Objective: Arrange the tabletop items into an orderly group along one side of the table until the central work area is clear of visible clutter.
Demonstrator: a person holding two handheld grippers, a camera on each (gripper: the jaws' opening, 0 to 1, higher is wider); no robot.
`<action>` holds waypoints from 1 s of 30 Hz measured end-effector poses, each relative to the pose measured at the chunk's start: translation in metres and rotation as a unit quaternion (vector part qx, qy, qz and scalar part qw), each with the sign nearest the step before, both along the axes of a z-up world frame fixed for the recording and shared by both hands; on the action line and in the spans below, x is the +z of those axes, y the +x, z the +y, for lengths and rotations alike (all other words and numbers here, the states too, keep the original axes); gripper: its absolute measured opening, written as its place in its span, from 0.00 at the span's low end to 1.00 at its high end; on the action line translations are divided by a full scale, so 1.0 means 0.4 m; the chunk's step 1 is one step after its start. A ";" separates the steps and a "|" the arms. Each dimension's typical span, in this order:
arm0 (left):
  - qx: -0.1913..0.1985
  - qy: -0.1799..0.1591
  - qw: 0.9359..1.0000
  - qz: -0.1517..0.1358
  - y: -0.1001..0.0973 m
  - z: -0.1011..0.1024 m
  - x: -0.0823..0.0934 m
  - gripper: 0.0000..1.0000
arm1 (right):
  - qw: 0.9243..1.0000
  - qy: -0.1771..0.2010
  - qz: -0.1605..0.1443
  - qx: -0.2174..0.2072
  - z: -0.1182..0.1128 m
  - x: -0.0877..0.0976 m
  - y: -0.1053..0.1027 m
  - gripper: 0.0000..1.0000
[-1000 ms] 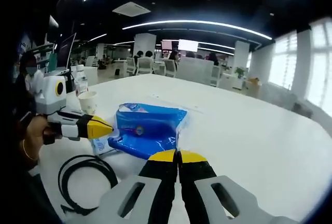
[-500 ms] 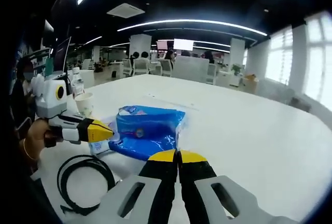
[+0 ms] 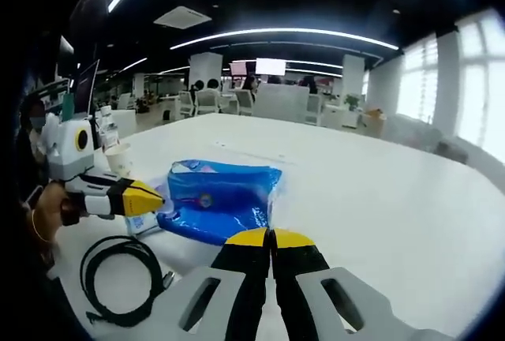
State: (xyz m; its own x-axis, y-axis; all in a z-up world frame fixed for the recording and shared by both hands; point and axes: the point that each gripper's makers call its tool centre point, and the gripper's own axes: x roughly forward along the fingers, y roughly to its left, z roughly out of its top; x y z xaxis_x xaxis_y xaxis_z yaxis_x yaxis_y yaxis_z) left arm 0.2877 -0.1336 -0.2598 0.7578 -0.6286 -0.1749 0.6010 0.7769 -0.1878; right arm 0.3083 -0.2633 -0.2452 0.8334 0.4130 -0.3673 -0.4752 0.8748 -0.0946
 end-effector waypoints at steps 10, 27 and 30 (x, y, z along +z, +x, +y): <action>-0.009 -0.014 1.000 0.001 0.009 -0.028 0.005 0.00 | 1.000 0.001 0.000 -0.014 -0.029 0.006 0.004 0.00; -0.017 -0.021 1.000 0.003 0.017 -0.051 0.004 0.00 | 1.000 0.010 0.006 -0.022 -0.050 -0.001 0.005 0.00; -0.018 -0.024 1.000 0.005 0.018 -0.055 0.003 0.00 | 1.000 0.010 0.008 -0.025 -0.055 -0.003 0.009 0.00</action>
